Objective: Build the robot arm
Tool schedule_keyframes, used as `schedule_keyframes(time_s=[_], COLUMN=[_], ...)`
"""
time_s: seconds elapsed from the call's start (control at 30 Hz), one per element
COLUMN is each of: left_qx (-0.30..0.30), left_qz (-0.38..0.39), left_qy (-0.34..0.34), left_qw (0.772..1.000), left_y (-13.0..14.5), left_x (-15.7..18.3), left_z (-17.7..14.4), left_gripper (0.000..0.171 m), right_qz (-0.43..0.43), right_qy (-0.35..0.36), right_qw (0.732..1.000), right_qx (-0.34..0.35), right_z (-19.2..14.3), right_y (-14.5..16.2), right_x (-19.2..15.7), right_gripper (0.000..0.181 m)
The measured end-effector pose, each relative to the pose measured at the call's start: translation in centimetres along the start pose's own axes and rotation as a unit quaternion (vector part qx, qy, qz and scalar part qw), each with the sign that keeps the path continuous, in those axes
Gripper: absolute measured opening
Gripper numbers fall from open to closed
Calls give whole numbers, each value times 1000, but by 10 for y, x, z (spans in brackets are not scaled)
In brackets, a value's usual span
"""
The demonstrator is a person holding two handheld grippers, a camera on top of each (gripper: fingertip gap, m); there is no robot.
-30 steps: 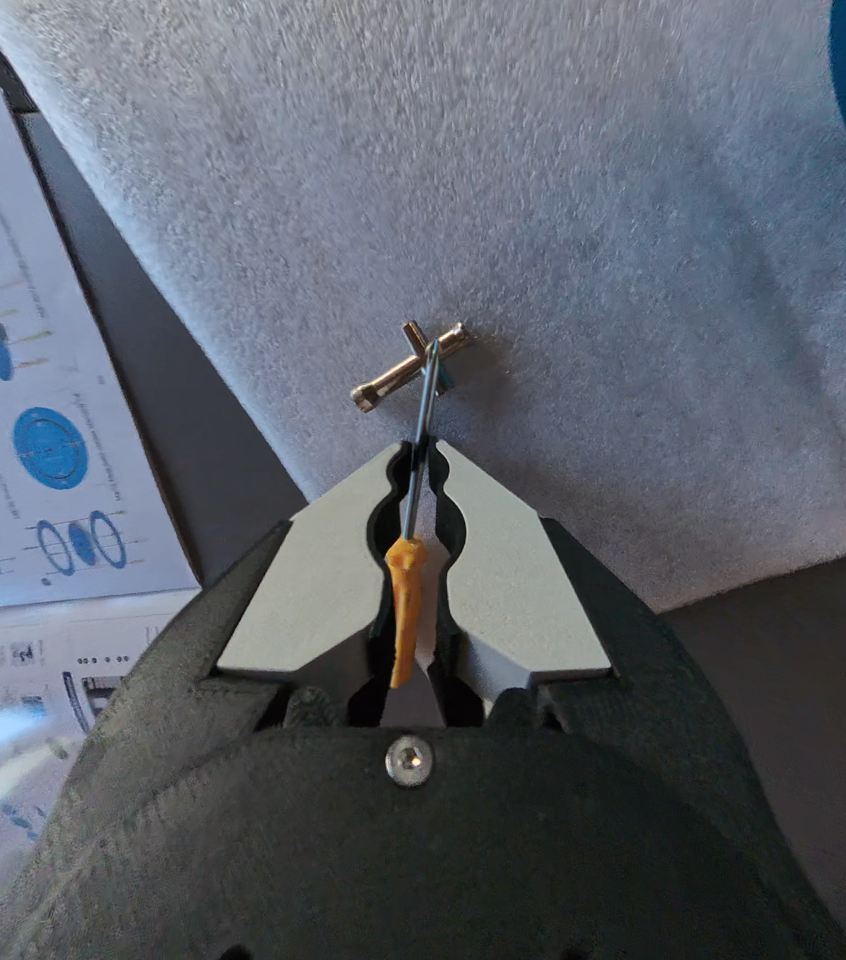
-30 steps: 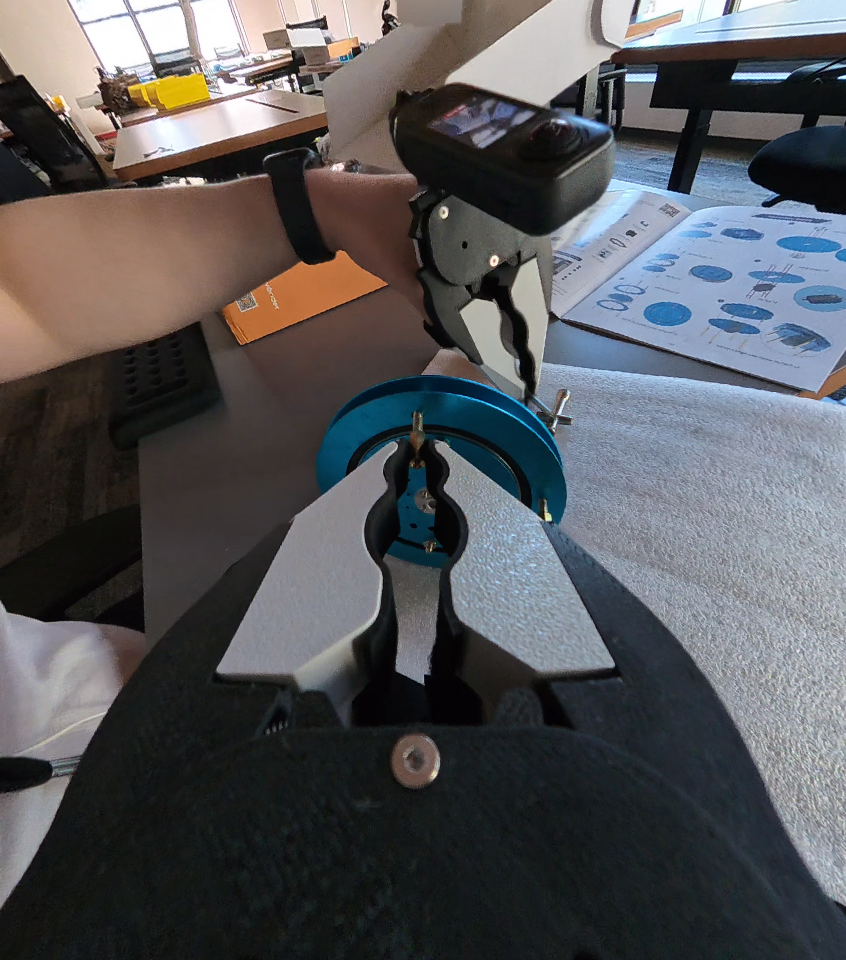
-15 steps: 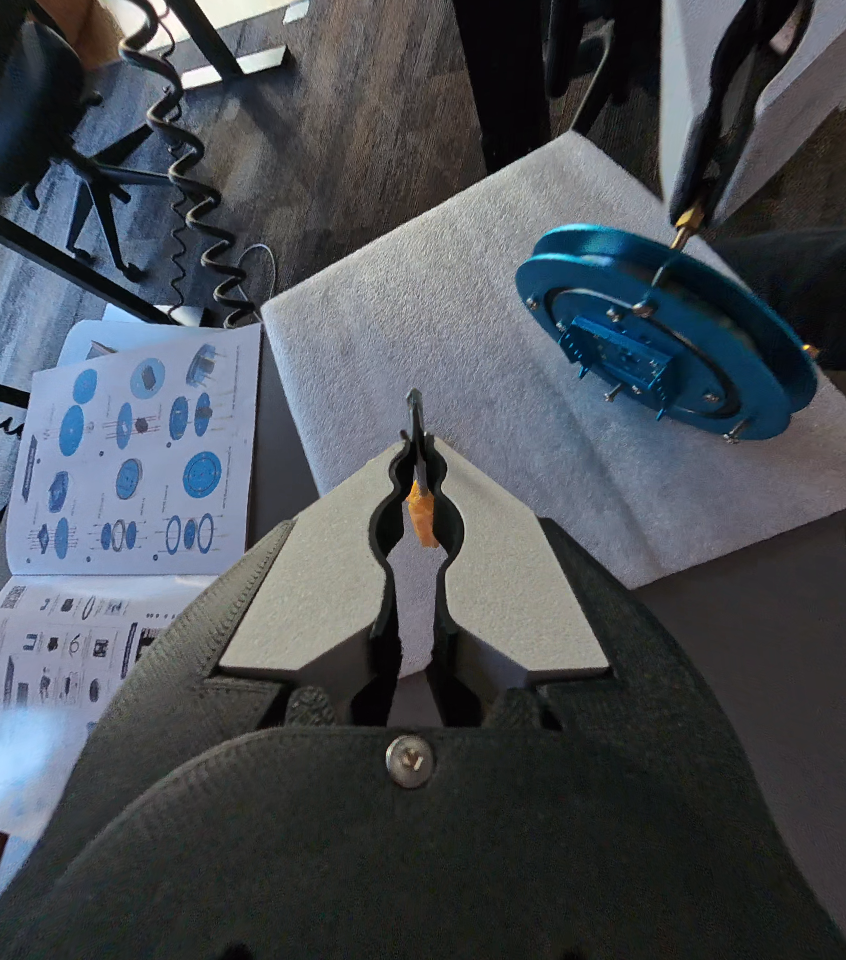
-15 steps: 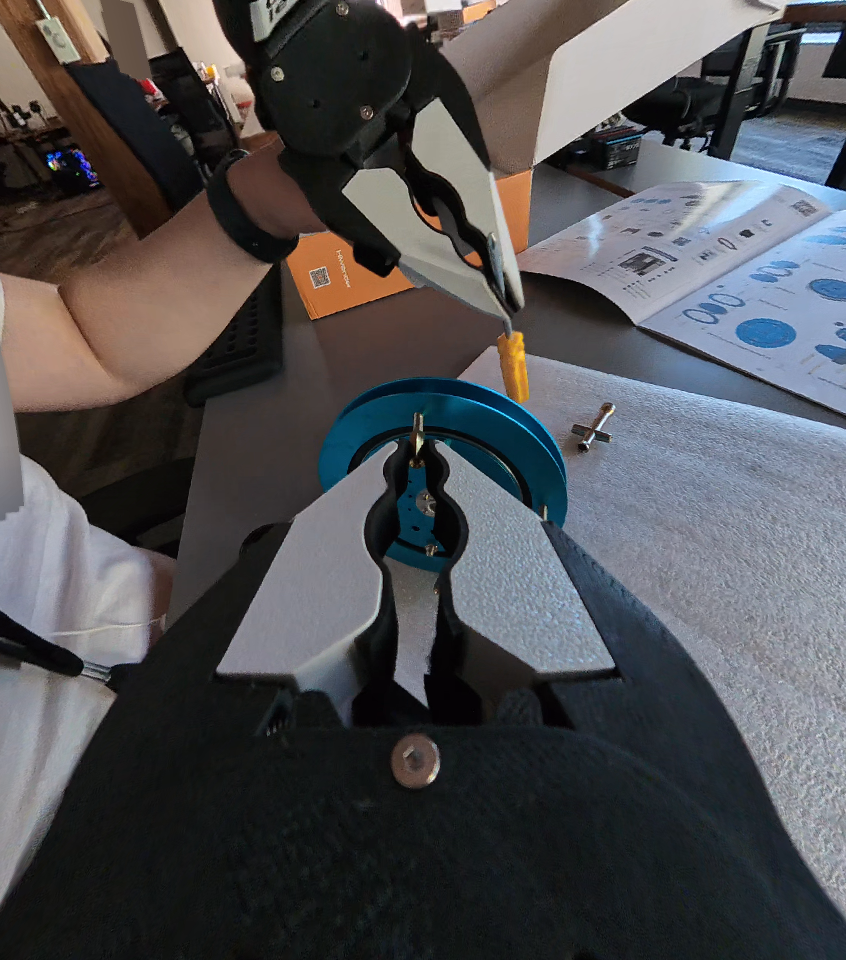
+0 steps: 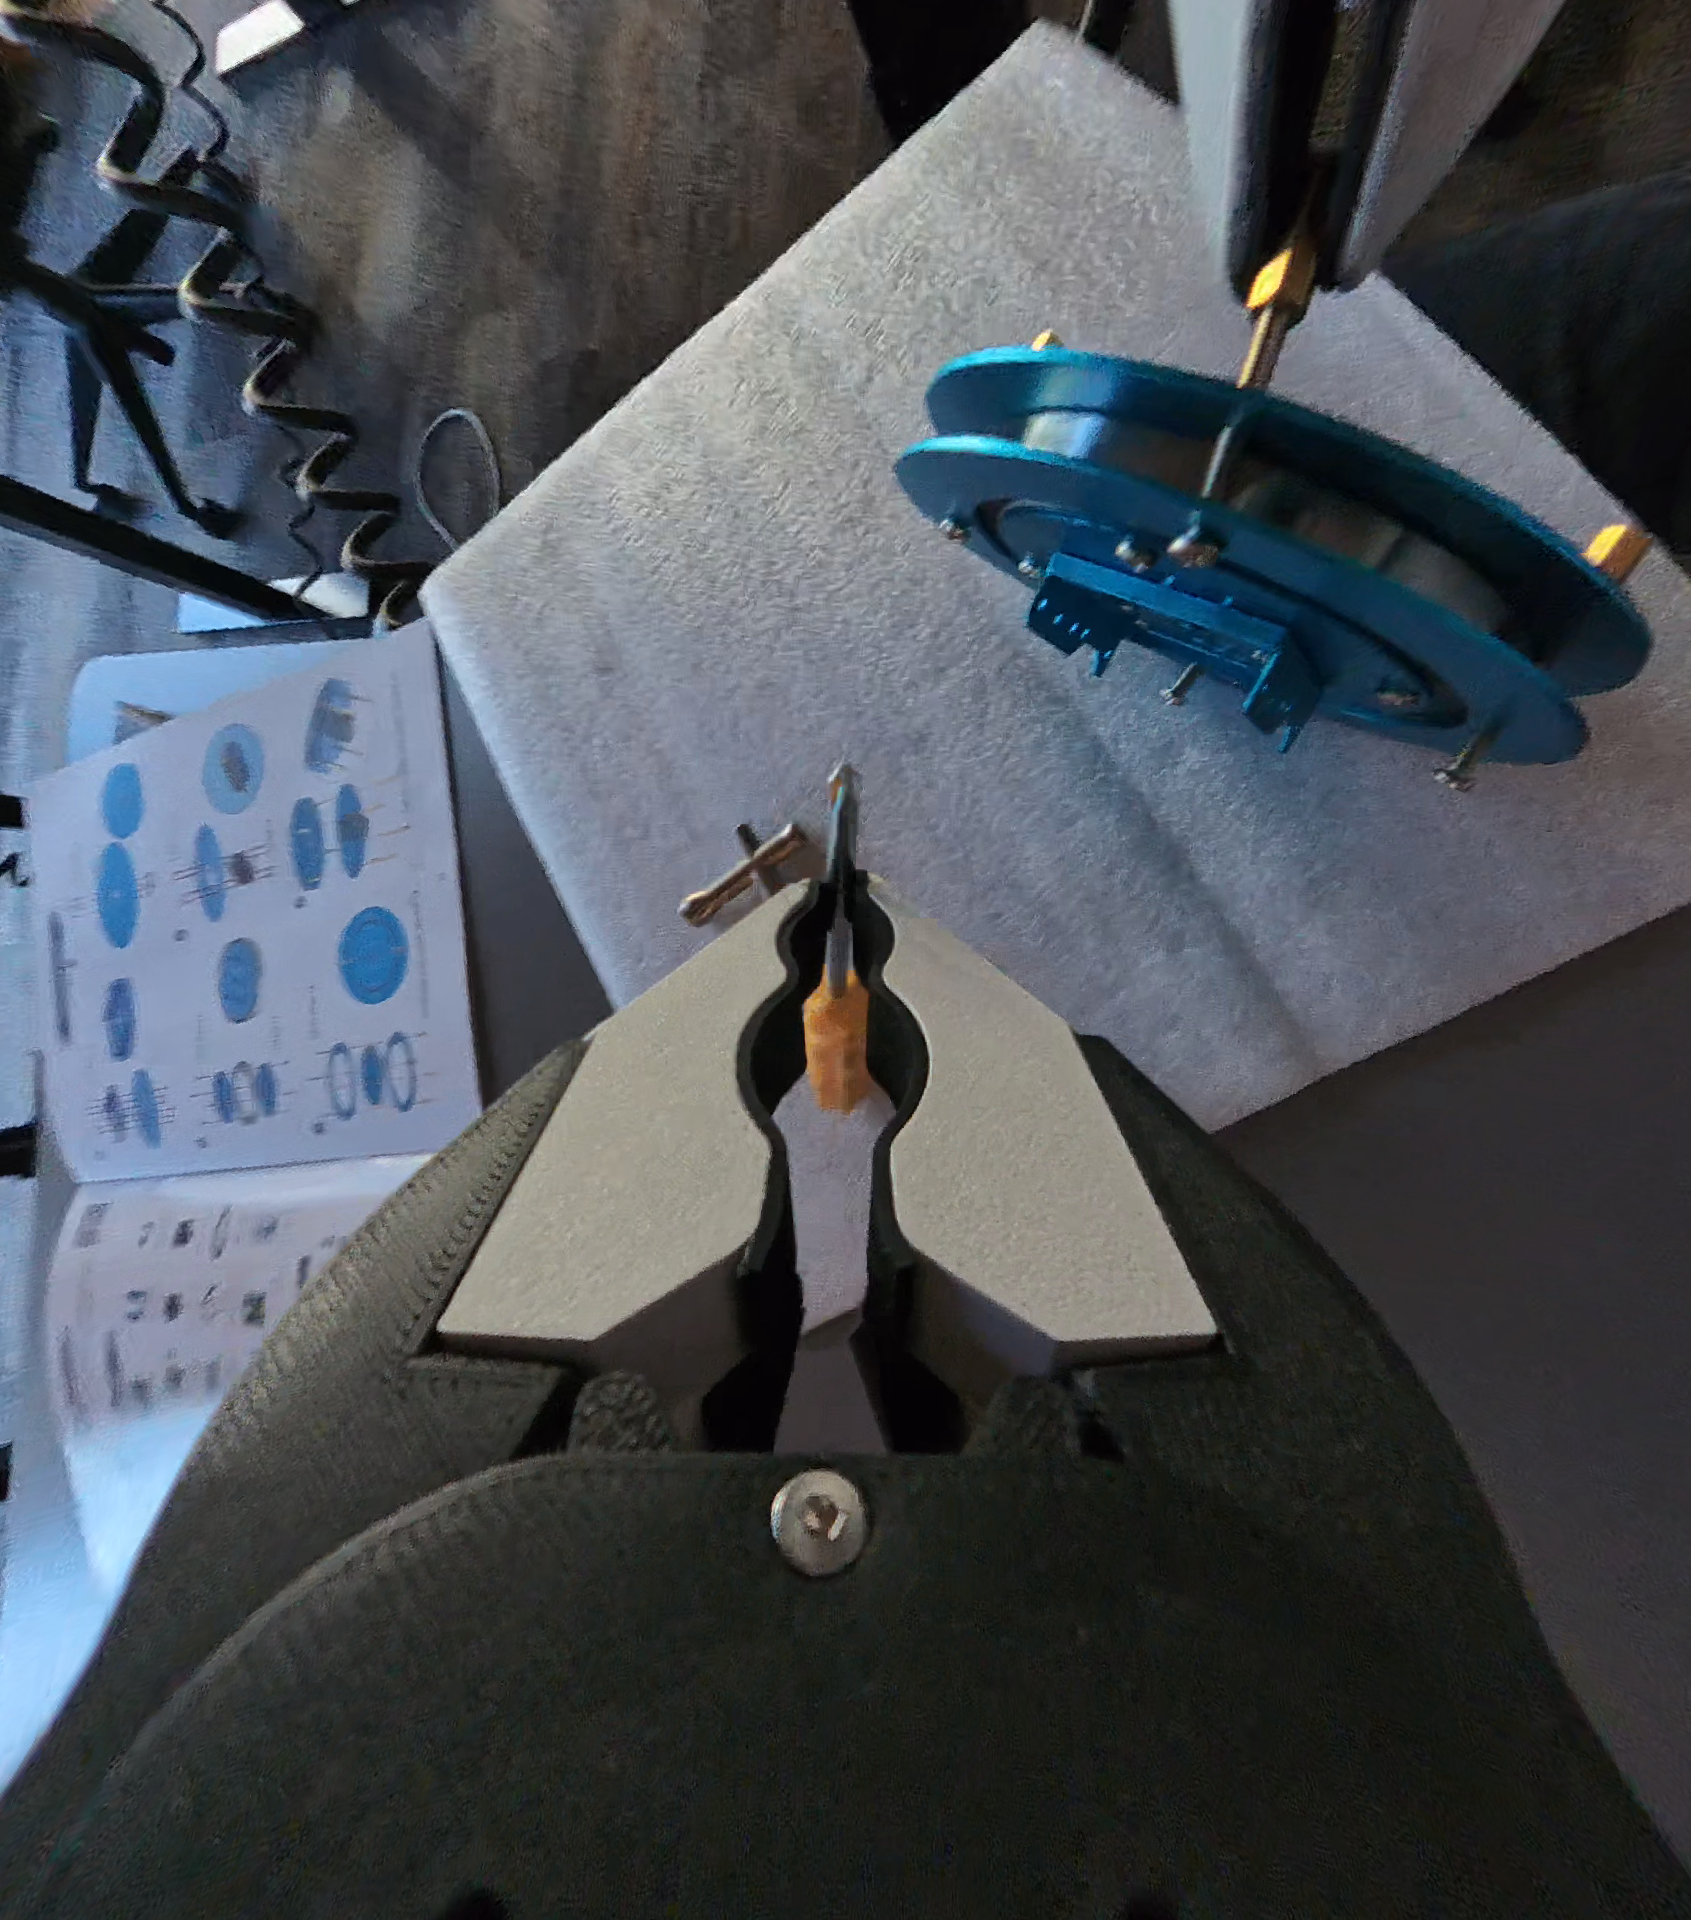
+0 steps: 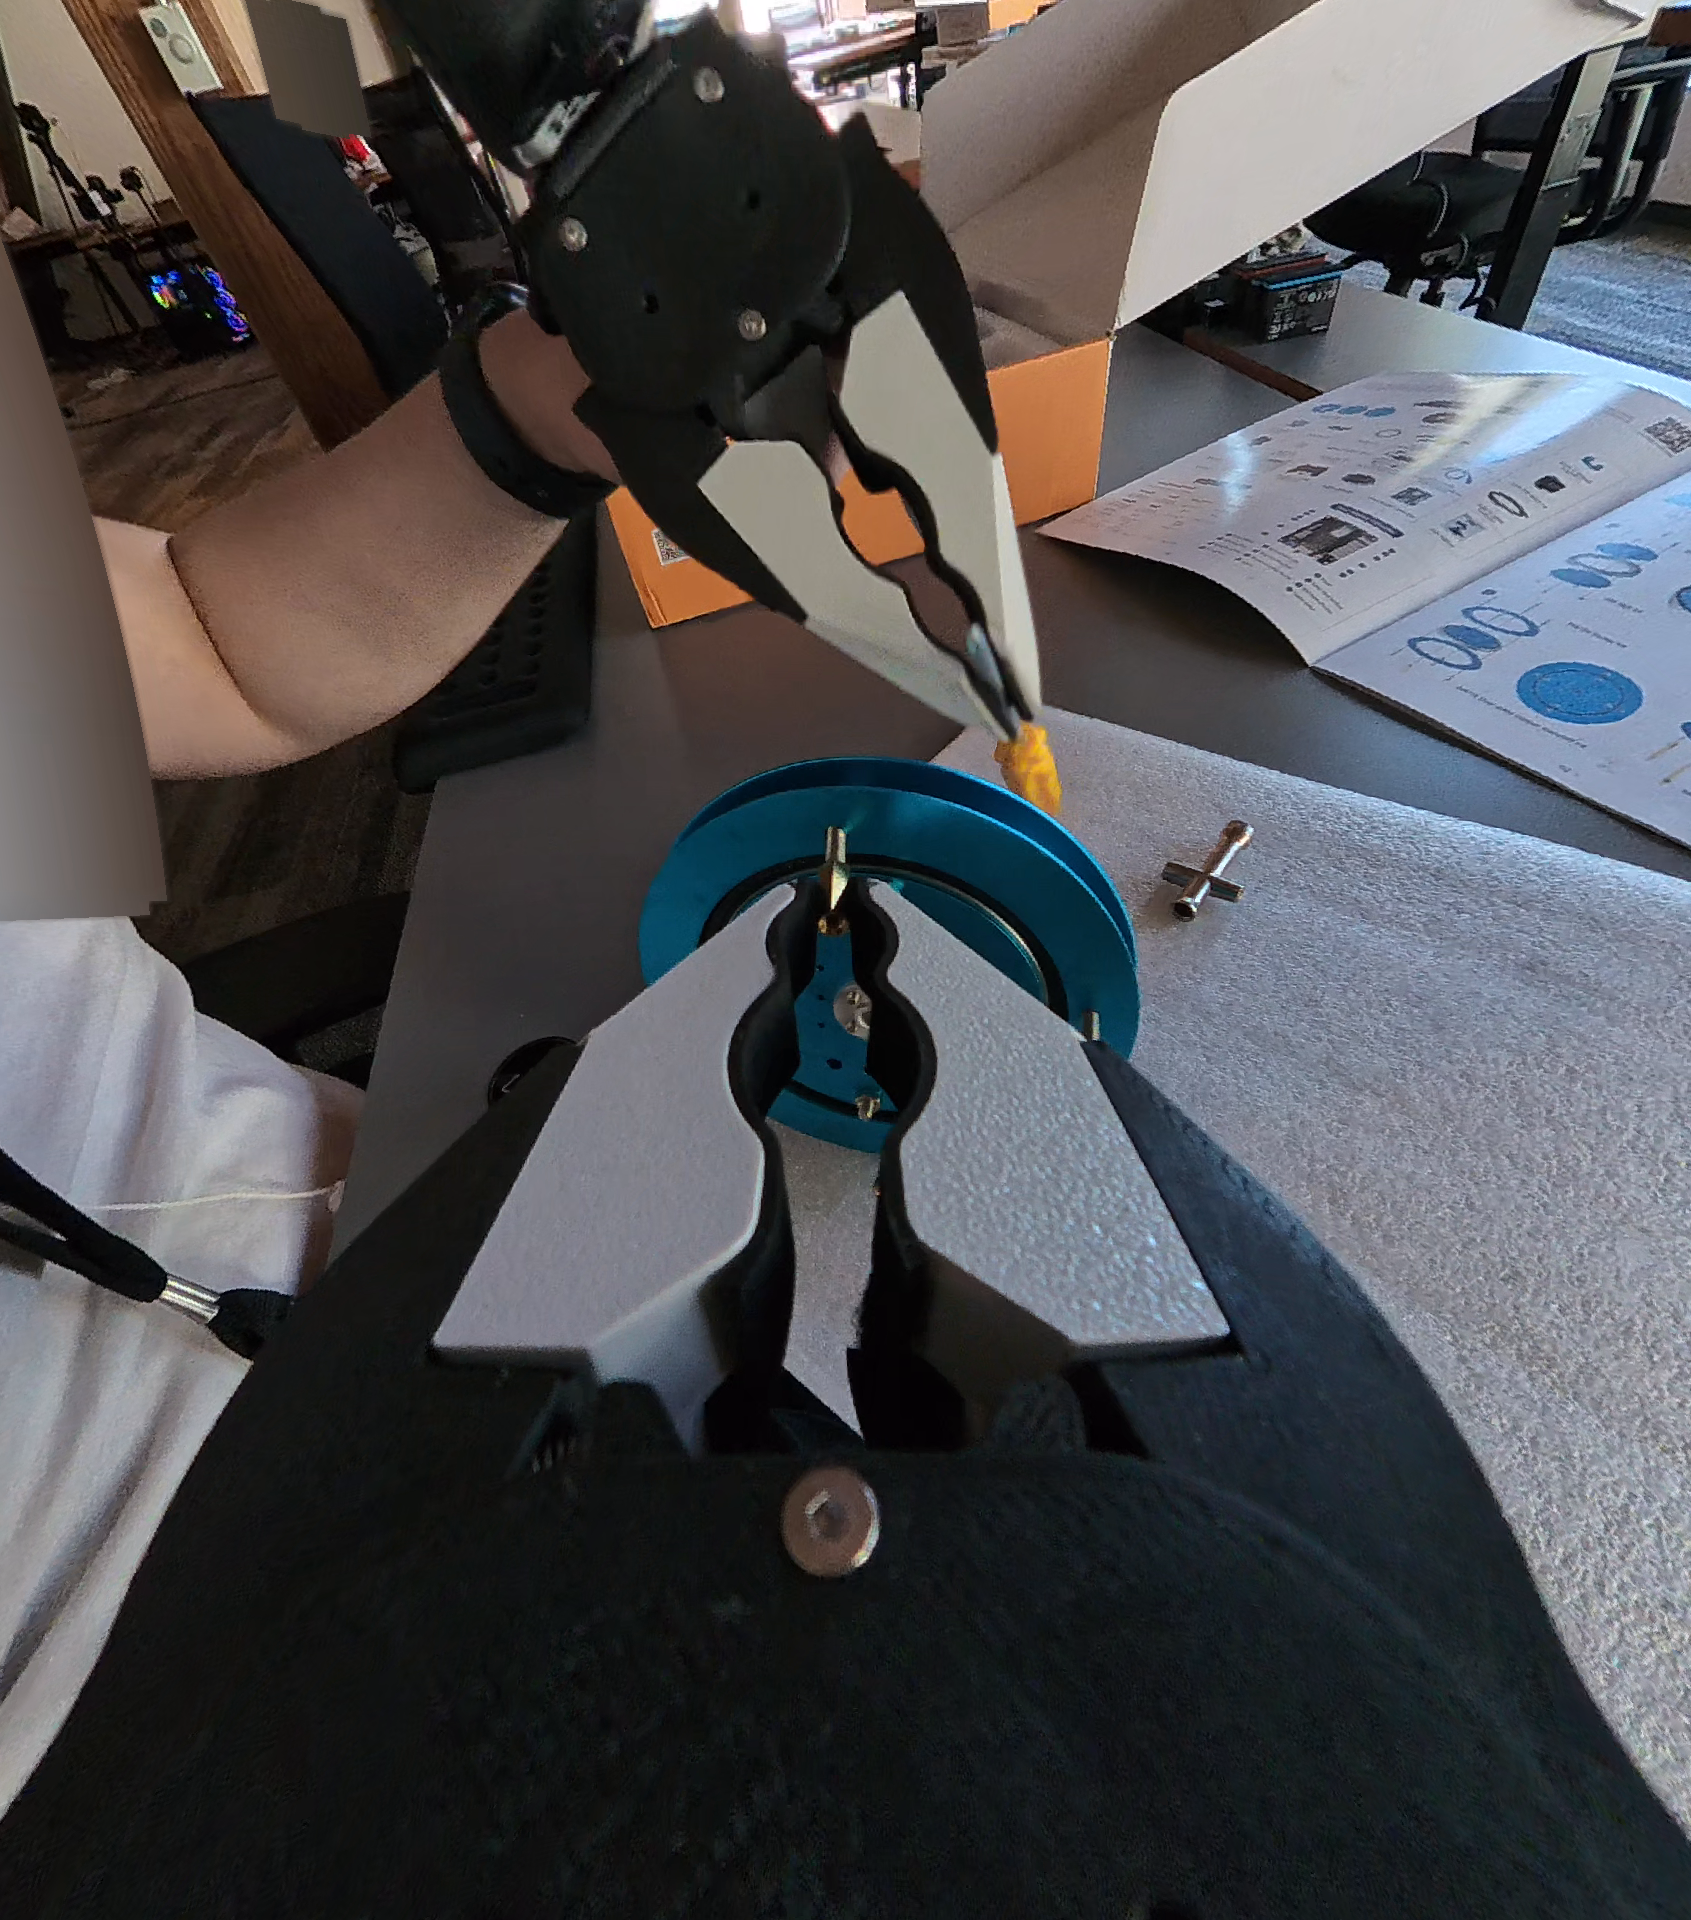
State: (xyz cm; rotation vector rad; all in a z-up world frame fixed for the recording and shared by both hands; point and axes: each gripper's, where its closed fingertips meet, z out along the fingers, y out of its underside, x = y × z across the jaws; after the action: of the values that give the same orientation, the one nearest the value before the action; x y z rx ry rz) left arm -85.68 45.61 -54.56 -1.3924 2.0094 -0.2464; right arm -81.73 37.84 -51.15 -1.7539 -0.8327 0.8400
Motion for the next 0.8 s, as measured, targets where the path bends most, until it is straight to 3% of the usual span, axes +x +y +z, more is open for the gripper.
schedule_keyframes(time_s=[0.1,0.17,0.27,0.37,0.5,0.6,0.8], left_qx=[19,-5,-14,-33,-32,-18,45], left_qz=[-1,-31,-53,-83,-118,-191,-252], left_qy=[15,39,54,79,100,129,84], left_qw=[1000,999,997,993,987,973,963], left_y=[-4,5,24,54,74,79,92], left_x=[7,10,6,5,4,8,20], left_z=[9,18,29,40,50,50,35], left_gripper=[4,28,36,60,65,61,60], right_qz=[-7,-10,-13,-17,-17,-18,-34], right_qy=[0,2,2,1,-5,-7,-40], right_qw=[1000,1000,1000,1000,1000,1000,999], right_qx=[-1,-2,-5,-5,-3,-4,-8], right_z=[1,2,2,3,4,5,12], right_y=[0,0,0,0,-1,-1,-2], right_x=[-2,-2,-3,-3,-4,-3,-8], right_gripper=[5,5,5,5,5,5,5])
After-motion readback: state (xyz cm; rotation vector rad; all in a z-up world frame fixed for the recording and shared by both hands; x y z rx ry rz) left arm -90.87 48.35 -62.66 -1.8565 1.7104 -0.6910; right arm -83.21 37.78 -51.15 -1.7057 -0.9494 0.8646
